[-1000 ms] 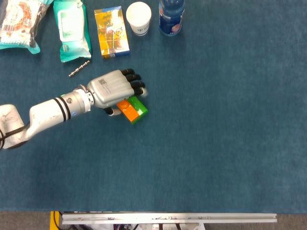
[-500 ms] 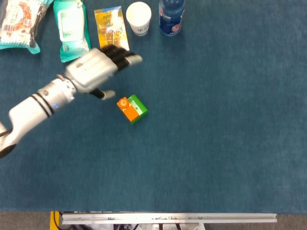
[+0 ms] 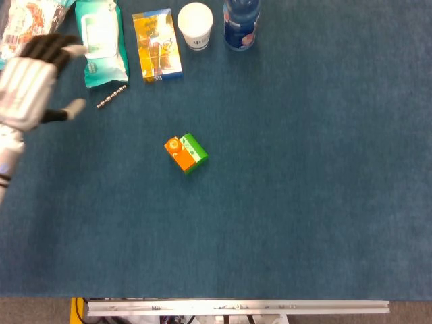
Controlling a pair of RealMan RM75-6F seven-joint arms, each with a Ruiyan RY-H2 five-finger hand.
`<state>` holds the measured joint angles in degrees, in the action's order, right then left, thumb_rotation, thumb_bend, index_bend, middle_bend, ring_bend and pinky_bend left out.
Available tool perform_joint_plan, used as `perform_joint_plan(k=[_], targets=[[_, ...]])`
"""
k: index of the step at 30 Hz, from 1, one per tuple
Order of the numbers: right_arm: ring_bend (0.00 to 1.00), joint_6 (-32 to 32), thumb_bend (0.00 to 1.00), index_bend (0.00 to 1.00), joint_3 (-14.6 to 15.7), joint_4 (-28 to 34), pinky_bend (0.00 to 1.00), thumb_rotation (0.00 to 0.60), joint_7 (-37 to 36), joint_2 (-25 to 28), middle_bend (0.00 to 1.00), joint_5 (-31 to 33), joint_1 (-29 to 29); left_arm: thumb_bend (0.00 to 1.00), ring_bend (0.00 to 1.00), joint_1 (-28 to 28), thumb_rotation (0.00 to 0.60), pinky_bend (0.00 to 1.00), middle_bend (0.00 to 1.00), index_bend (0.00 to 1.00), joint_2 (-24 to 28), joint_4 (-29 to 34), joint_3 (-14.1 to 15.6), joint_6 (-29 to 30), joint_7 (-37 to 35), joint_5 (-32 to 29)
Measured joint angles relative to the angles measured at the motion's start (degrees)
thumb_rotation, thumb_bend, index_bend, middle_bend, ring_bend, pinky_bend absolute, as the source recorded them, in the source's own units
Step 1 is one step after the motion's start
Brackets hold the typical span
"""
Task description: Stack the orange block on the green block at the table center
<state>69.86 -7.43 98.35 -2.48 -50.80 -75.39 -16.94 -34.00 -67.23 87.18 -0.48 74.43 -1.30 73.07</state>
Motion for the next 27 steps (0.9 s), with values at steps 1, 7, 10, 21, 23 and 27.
perform_joint_plan(k=[1,7,10,21,23,27], targets=[[0.14,0.4,0.17,0.02,0.2,-0.4,0.23,0.600,0.0,-0.4,0.27,-0.2,0.3,0.23,0.13,1.1,0.600,0.14,0.18,0.22,0.1,0.3,-0.2,1.2,1.0,-0.7],[0.15,3.7,0.17,0.06,1.2,-2.3,0.23,0.600,-0.6,-2.7,0.29,-2.1,2.5,0.23,0.13,8.8,0.600,0.14,0.19,0.22,1.3,3.0,-0.7,7.8,3.9,-4.8],[0.15,5.5,0.17,0.06,1.7,-2.7,0.23,0.600,-1.2,-3.5,0.29,-3.2,3.7,0.23,0.13,12.1,0.600,0.14,0.19,0.22,2.1,4.4,-0.7,10.5,3.9,-5.4],[0.16,8.3,0.17,0.08,3.4,-2.9,0.23,0.600,-0.8,-4.8,0.30,-7.0,5.9,0.23,0.13,21.4,0.600,0.14,0.19,0.26,4.9,9.8,1.8,15.2,3.9,-2.8],[0.16,8.7,0.17,0.08,3.4,-2.5,0.23,0.600,-0.5,-4.8,0.30,-7.4,6.1,0.23,0.13,22.2,0.600,0.14,0.19,0.26,4.9,10.0,1.9,15.4,3.7,-1.8],[0.16,9.2,0.17,0.08,3.3,-1.6,0.23,0.600,0.2,-4.7,0.30,-7.8,6.3,0.23,0.13,23.4,0.600,0.14,0.19,0.26,4.5,10.3,1.9,15.7,3.7,0.2]])
